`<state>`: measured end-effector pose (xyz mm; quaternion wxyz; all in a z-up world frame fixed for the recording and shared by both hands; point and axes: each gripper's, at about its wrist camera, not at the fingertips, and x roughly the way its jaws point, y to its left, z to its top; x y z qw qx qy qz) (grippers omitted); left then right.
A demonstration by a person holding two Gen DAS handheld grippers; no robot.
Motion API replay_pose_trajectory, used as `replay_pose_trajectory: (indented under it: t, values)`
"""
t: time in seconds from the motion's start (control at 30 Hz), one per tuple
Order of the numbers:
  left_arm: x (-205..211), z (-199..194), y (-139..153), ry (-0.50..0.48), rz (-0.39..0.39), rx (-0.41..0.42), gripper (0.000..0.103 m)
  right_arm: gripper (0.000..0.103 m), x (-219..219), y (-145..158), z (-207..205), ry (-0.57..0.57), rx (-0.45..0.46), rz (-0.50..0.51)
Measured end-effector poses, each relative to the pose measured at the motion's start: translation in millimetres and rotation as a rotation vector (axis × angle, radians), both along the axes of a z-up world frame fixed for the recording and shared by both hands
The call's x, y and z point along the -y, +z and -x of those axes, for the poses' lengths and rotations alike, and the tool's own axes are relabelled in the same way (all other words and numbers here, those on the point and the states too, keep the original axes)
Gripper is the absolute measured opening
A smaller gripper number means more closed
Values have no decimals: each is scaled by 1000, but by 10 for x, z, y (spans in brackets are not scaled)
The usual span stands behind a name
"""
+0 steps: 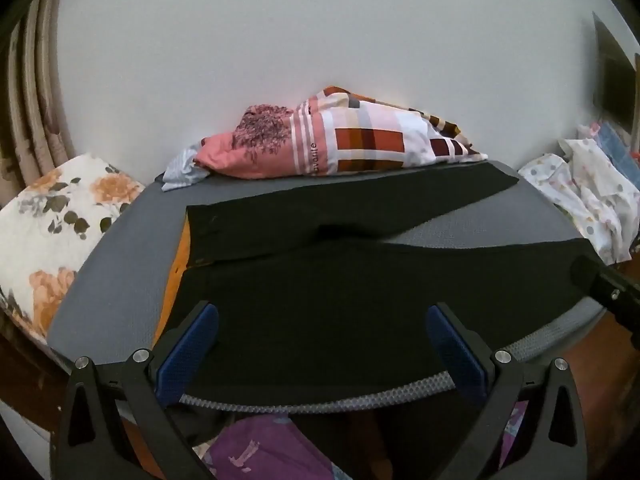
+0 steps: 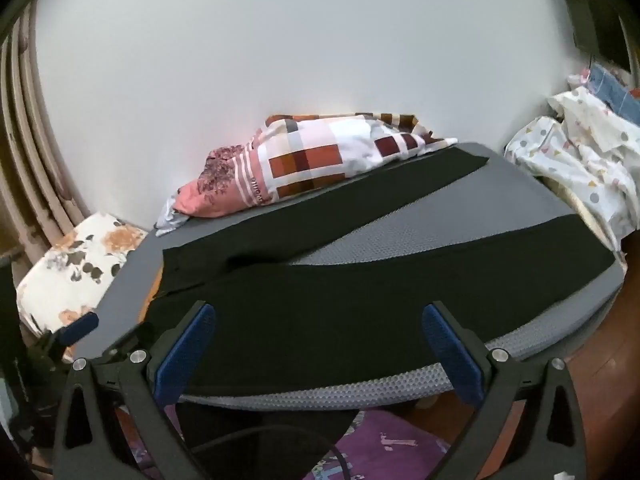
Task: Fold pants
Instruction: 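Move both tools over the black pants lying flat on the mattress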
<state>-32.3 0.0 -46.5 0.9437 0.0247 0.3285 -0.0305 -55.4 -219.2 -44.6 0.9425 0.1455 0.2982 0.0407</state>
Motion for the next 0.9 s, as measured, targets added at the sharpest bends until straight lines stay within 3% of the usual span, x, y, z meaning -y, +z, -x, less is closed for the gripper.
replay_pose_trajectory:
  t: [0.37, 0.77, 0.9]
  values:
    - [25, -78, -172, 12, -13, -80, 103, 103, -96, -111, -111, 28, -110, 15]
    - [262, -102, -247, -130, -57, -116, 103, 103, -123, -198, -158, 33, -167, 28]
    - [233, -113, -221, -146, -26, -95, 103, 103, -110, -194, -162, 19, -168, 27]
